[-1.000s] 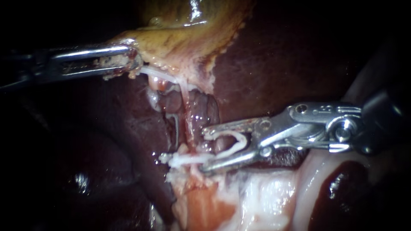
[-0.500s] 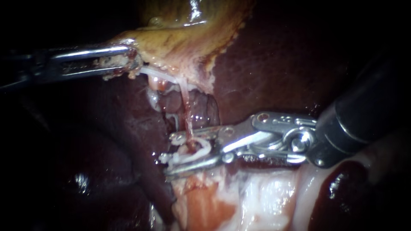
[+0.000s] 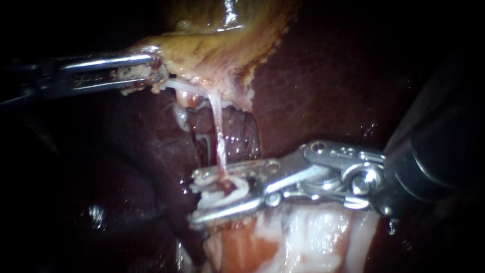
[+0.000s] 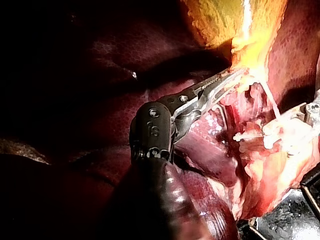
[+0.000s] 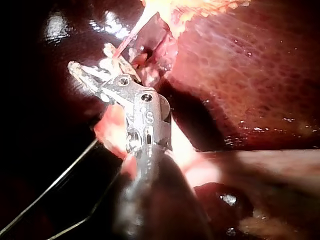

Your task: Clipping second clip right tube

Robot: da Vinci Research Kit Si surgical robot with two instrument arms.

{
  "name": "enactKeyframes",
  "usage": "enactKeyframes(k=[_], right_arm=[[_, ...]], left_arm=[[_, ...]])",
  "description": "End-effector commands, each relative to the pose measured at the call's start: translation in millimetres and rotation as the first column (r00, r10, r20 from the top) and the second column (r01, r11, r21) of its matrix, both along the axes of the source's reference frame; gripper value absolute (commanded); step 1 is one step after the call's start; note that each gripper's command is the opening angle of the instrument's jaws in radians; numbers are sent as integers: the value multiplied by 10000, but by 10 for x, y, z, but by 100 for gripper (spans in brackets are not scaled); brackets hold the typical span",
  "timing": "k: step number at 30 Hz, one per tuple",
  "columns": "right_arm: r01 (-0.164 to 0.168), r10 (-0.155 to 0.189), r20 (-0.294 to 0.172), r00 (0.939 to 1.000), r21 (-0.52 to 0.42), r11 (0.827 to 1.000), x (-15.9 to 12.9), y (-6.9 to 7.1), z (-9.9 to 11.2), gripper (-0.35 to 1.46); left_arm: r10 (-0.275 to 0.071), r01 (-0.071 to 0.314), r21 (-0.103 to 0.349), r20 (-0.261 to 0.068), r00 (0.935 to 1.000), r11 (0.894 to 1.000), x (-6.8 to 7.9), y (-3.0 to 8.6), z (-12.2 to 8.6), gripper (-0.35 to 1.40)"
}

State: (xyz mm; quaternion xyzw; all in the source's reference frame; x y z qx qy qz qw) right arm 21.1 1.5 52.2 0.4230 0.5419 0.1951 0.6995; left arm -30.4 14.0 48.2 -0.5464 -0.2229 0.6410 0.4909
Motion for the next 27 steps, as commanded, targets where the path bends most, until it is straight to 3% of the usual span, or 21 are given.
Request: enactKeyframes(k=[1, 6, 12, 27], right_arm=[[79, -78, -49, 10000, 123, 9999, 1, -2, -2, 48], [378, -373, -197, 9991, 239, 9990, 1, -2, -3, 45], [433, -427, -204, 9989, 306, 9986, 0, 0, -1, 37], [455, -447, -230, 9987, 361, 9983, -7, 11, -1, -13]], left_arm=[[0, 0, -1, -2, 10000, 10000, 0, 0, 0, -35], [1, -1, -1, -1, 10000, 10000, 0, 0, 0, -35], [2, -2, -1, -1, 10000, 10000, 0, 0, 0, -35], [3, -3, -1, 0, 10000, 10000, 0, 0, 1, -35]])
